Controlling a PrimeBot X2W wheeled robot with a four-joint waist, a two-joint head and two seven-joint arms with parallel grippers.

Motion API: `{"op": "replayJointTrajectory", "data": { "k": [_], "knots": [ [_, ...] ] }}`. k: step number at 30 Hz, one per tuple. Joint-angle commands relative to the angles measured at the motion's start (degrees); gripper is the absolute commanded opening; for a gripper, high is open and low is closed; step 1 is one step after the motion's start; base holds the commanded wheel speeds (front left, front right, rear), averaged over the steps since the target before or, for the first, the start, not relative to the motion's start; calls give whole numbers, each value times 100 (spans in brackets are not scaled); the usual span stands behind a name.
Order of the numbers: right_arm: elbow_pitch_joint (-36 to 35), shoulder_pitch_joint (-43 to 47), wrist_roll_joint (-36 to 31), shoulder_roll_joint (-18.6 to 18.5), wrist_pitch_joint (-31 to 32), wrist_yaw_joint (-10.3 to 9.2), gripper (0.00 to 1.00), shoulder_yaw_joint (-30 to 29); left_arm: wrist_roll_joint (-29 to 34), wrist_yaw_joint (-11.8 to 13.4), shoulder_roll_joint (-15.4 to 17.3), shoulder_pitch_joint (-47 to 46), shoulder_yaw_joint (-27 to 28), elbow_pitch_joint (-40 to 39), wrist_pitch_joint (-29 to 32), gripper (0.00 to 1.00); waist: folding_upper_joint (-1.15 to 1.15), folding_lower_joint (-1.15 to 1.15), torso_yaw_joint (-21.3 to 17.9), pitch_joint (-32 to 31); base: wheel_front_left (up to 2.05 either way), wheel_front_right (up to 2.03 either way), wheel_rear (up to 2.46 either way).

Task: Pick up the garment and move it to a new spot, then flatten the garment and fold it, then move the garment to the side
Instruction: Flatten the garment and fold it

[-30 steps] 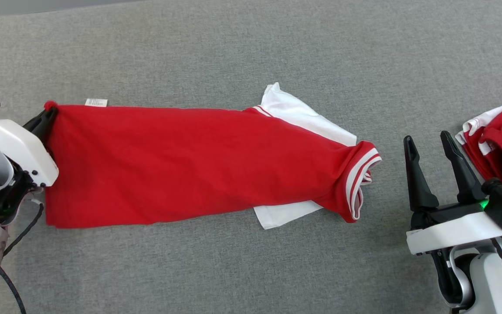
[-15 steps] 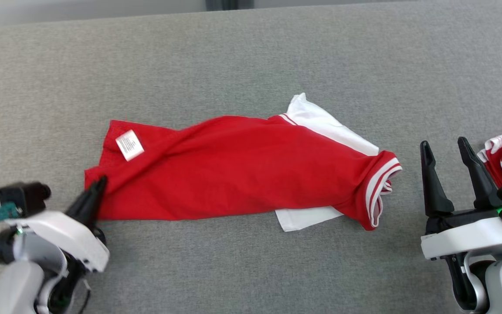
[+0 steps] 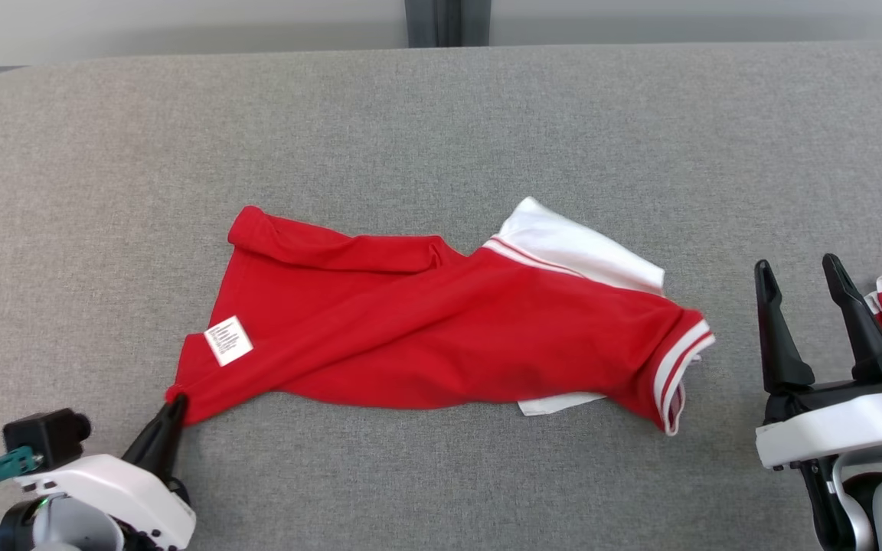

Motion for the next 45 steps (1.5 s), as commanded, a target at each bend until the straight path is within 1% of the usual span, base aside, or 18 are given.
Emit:
{"op": "replayJointTrajectory", "data": {
  "k": [1, 3, 4, 5, 6, 9, 12, 14, 15, 16, 19, 25, 31, 37, 45],
  "knots": [
    [-46, 77, -6, -30, 33, -2, 100, -52, -58, 55, 57, 86, 106, 75, -83, 0, 0, 0, -2, -40, 0, 0, 0],
    [-56, 119, 28, -29, 37, -2, 100, -89, -134, 28, 29, 140, 182, 164, -143, 0, 0, 0, -15, -65, 0, 0, 0],
    [-57, 131, 42, -30, 40, -2, 100, -102, -179, 19, -5, 142, 208, 211, -178, 31, 0, 0, -26, -76, 0, 0, 0],
    [-51, 138, 48, -29, 42, -2, 100, -106, -192, 1, -30, 153, 189, 254, -168, 88, 0, 0, -41, -91, 0, 0, 0],
    [-48, 149, 48, -29, 45, -2, 100, -104, -231, -6, -67, 163, 184, 277, -170, 100, 0, 0, -55, -104, 0, 0, 0],
    [-51, 172, 71, -29, 26, -2, 100, -138, -237, 90, -111, 161, 280, 307, -311, 100, 0, 0, -85, -144, 0, 0, 0],
    [-48, 200, 83, -29, 19, -2, 100, -171, -219, 238, -153, 144, 437, 232, -553, 100, 0, 0, -105, -194, 0, 0, 0],
    [-39, 211, 78, -29, 11, -2, 100, -211, -134, 374, -108, 112, 536, 134, -705, 100, 0, 0, -113, -241, 0, 0, 0],
    [-39, 211, 78, -29, 11, -2, 100, -211, -134, 374, -108, 112, 536, 134, -705, 100, 0, 0, -113, -241, 0, 0, 0],
    [-40, 205, 66, -29, 7, -2, 100, -256, -29, 543, -75, 72, 594, -26, -841, 100, 0, 0, -125, -285, 0, 0, 0],
    [-30, 189, 42, -30, 16, -2, 100, -306, 205, 763, -20, -18, 620, -365, -1008, 100, 0, 0, -147, -352, 0, 0, 0],
    [28, 77, -18, -29, 17, -2, 100, -342, 687, 1069, 43, -318, 535, -1058, -1182, 100, 0, 0, -198, -460, 0, 0, 0],
    [127, -26, -78, -28, 25, -2, 100, -230, 1158, 1222, 11, -606, 431, -1382, -1350, 100, 0, 0, -260, -593, 0, 0, 0],
    [235, 71, -72, -29, 53, -2, 100, -62, 1543, 1369, 66, -437, 287, -1319, -1414, 100, 0, 0, -324, -785, 0, 0, 0],
    [345, 246, -61, -29, 98, -2, 100, 60, 1776, 1311, 202, -67, 33, -1232, -1408, 100, 0, 0, -314, -952, 0, 0, 0]
  ]
}}
